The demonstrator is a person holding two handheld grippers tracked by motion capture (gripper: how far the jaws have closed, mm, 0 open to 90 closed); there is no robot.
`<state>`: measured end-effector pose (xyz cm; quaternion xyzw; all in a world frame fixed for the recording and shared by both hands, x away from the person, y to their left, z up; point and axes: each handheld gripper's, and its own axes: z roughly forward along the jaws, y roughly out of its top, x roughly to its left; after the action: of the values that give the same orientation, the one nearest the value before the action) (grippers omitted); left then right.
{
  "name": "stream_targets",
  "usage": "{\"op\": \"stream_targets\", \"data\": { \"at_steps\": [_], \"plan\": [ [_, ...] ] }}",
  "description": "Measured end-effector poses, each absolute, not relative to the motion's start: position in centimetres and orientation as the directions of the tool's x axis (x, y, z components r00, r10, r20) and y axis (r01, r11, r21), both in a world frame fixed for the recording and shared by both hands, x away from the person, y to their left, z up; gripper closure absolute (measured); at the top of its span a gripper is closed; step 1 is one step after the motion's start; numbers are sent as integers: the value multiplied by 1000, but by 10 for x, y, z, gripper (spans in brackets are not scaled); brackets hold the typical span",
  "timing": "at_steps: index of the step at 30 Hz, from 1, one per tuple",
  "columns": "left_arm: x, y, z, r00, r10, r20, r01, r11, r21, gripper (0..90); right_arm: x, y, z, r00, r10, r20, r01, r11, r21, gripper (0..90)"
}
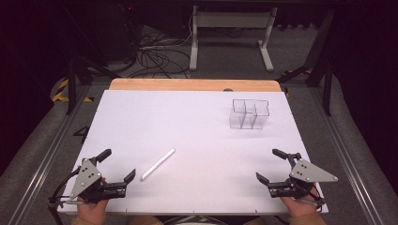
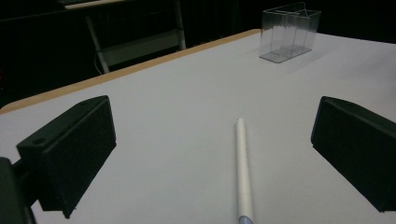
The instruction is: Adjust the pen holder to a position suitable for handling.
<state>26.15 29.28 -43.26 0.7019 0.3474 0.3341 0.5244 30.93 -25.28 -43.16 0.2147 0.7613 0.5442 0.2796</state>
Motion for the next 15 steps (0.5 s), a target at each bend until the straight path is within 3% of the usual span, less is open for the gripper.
{"op": "stream_targets", "data": {
  "at_steps": [15],
  "plan": [
    [262,293,-433,537,837,106,141,-213,967,7,331,-251,-413,-740,652,-164,72,319,945,61]
  ]
}}
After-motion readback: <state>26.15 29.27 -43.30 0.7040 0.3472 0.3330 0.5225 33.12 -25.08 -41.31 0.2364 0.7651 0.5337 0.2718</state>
